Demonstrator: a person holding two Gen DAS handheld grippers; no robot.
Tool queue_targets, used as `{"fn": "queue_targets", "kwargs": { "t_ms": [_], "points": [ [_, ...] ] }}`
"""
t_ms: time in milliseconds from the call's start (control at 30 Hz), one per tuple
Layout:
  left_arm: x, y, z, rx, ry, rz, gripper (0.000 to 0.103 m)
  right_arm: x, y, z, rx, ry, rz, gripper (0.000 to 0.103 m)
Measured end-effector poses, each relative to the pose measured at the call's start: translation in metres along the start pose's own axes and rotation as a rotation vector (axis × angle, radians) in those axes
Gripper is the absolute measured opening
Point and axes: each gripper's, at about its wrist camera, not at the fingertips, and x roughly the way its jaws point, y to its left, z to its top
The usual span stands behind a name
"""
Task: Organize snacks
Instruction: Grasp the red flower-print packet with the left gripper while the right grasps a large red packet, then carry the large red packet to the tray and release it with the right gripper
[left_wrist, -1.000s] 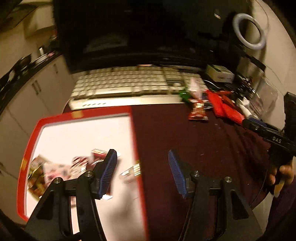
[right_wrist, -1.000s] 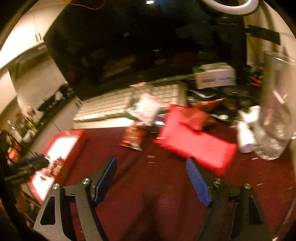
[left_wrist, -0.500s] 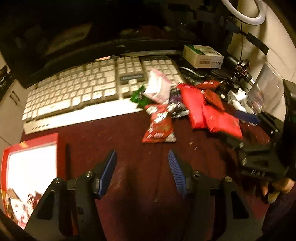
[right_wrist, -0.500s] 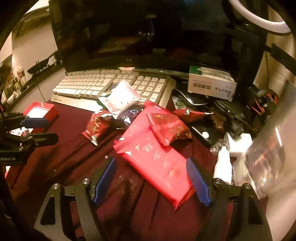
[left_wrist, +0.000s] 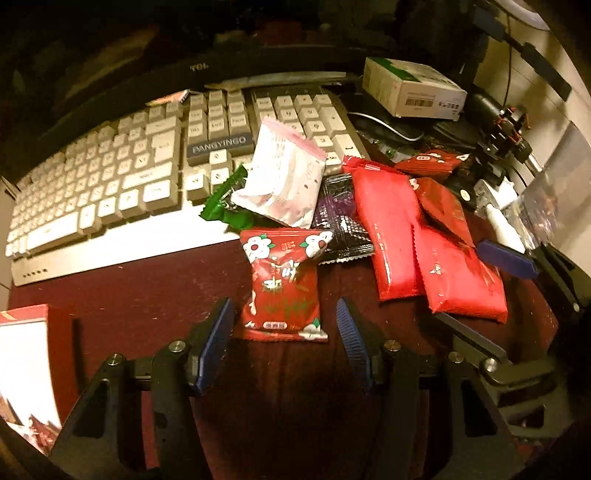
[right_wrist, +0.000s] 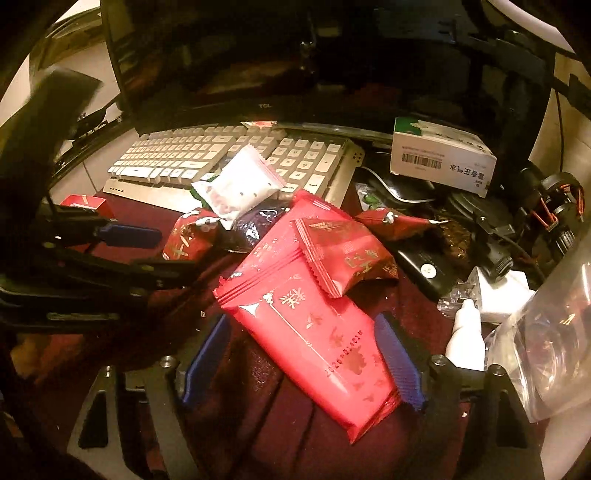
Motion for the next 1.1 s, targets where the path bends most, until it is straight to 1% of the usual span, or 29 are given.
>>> {"fn": "queue_targets", "kwargs": {
  "t_ms": [100, 133, 167, 200, 267, 367, 400, 433, 500, 567, 600, 633, 700, 767, 800, 833, 867, 900, 933, 967, 1000, 1033, 1067, 1100],
  "points": [
    [0.004, 0.003, -0.003, -0.006, -0.013, -0.013, 0.056, 0.000, -0.001, 0.000, 0.001, 0.002, 0.006, 0.071],
    [0.003, 0.003, -0.004, 0.002, -0.023, -0.015, 0.053, 0.000, 0.001, -0.001, -0.007, 0.002, 0.002, 0.067],
    [0.003, 0.003, -0.005, 0.012, -0.030, -0.012, 0.045, -0.001, 0.003, -0.001, -0.018, 0.000, -0.001, 0.062],
    [0.002, 0.004, -0.006, 0.018, -0.035, -0.011, 0.043, -0.001, 0.005, -0.001, -0.029, 0.003, -0.013, 0.060],
    [0.000, 0.010, -0.008, 0.011, -0.038, -0.037, 0.042, -0.001, 0.008, -0.001, -0.031, 0.008, -0.018, 0.058],
    [-0.005, 0.017, -0.012, 0.013, -0.048, -0.046, 0.039, -0.006, 0.009, 0.000, -0.005, 0.015, 0.029, 0.054],
    [-0.008, 0.020, -0.014, 0.014, -0.051, -0.049, 0.033, -0.008, 0.010, 0.000, 0.000, 0.018, 0.043, 0.052],
    [-0.012, 0.022, -0.018, 0.017, -0.056, -0.058, 0.033, -0.009, 0.014, 0.000, 0.004, 0.028, 0.056, 0.051],
    [-0.019, 0.026, -0.024, 0.025, -0.051, -0.052, 0.032, -0.012, 0.019, -0.001, 0.018, 0.042, 0.079, 0.051],
    [-0.026, 0.030, -0.033, 0.031, -0.053, -0.060, 0.032, -0.015, 0.025, -0.003, 0.044, 0.062, 0.137, 0.051],
    [-0.029, 0.033, -0.038, 0.030, -0.048, -0.062, 0.032, -0.017, 0.028, -0.005, 0.063, 0.080, 0.201, 0.046],
    [-0.033, 0.037, -0.044, 0.026, -0.042, -0.071, 0.032, -0.018, 0.032, -0.007, 0.077, 0.099, 0.269, 0.038],
    [-0.040, 0.044, -0.055, 0.021, -0.034, -0.089, 0.032, -0.021, 0.043, -0.012, 0.081, 0.117, 0.330, 0.040],
    [-0.050, 0.049, -0.070, 0.034, -0.034, -0.085, 0.032, -0.027, 0.054, -0.016, 0.061, 0.126, 0.340, 0.041],
    [-0.055, 0.051, -0.078, 0.042, -0.034, -0.089, 0.032, -0.030, 0.062, -0.019, 0.050, 0.146, 0.376, 0.041],
    [-0.064, 0.054, -0.089, 0.054, -0.038, -0.096, 0.032, -0.032, 0.067, -0.022, 0.042, 0.160, 0.394, 0.040],
    [-0.069, 0.055, -0.095, 0.062, -0.041, -0.097, 0.032, -0.035, 0.072, -0.025, 0.021, 0.165, 0.381, 0.046],
    [-0.074, 0.057, -0.103, 0.070, -0.042, -0.097, 0.032, -0.037, 0.075, -0.027, 0.000, 0.166, 0.357, 0.048],
    [-0.079, 0.060, -0.110, 0.075, -0.041, -0.099, 0.032, -0.040, 0.079, -0.029, -0.034, 0.166, 0.311, 0.050],
    [-0.083, 0.062, -0.117, 0.075, -0.040, -0.106, 0.032, -0.043, 0.081, -0.031, -0.056, 0.167, 0.281, 0.050],
    [-0.086, 0.064, -0.121, 0.073, -0.040, -0.113, 0.032, -0.046, 0.081, -0.031, -0.076, 0.168, 0.254, 0.053],
    [-0.089, 0.067, -0.127, 0.065, -0.041, -0.126, 0.032, -0.048, 0.082, -0.031, -0.106, 0.175, 0.197, 0.061],
    [-0.090, 0.067, -0.128, 0.058, -0.042, -0.137, 0.032, -0.047, 0.081, -0.030, -0.116, 0.181, 0.156, 0.064],
    [-0.092, 0.068, -0.131, 0.053, -0.044, -0.148, 0.032, -0.048, 0.078, -0.029, -0.125, 0.184, 0.079, 0.064]
  ]
}}
